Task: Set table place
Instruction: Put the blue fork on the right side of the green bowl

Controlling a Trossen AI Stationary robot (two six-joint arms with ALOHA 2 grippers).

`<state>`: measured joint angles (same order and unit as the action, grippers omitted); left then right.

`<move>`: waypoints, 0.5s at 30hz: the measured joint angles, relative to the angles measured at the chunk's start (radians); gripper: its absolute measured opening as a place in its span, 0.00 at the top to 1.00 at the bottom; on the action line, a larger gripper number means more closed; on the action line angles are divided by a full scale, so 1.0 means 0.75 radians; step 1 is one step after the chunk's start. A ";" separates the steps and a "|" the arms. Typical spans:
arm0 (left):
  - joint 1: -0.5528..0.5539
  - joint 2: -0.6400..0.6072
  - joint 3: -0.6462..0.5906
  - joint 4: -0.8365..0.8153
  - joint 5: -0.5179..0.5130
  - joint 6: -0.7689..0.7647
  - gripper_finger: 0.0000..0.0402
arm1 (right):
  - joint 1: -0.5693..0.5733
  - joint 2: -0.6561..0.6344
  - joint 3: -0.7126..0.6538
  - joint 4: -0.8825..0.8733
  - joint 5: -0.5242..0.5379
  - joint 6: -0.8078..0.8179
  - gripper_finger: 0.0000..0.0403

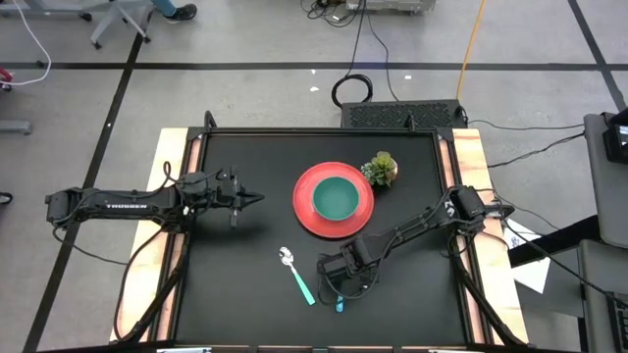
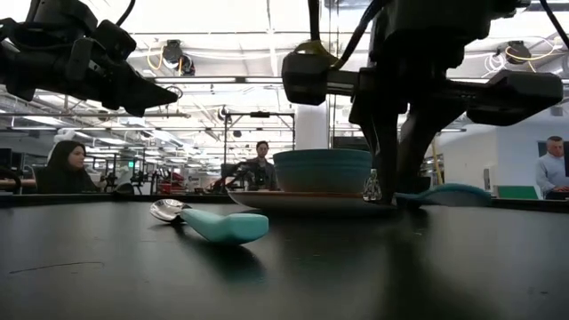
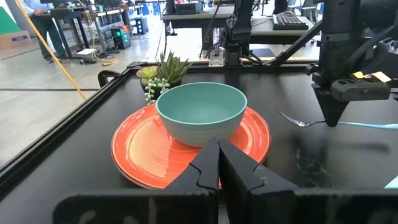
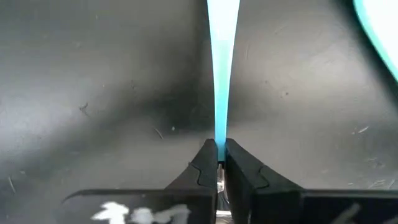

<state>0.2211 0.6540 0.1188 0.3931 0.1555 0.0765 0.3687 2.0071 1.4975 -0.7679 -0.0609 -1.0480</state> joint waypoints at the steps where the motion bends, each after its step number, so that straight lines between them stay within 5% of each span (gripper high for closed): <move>1: 0.000 0.000 0.000 0.000 0.000 0.000 0.96 | 0.000 0.000 0.000 0.008 -0.022 0.007 1.00; 15: 0.000 0.000 0.000 0.000 0.000 -0.005 0.96 | 0.004 0.000 -0.029 0.066 -0.060 0.020 1.00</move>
<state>0.2211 0.6540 0.1188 0.3931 0.1555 0.0724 0.3714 2.0071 1.4754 -0.7181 -0.1059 -1.0328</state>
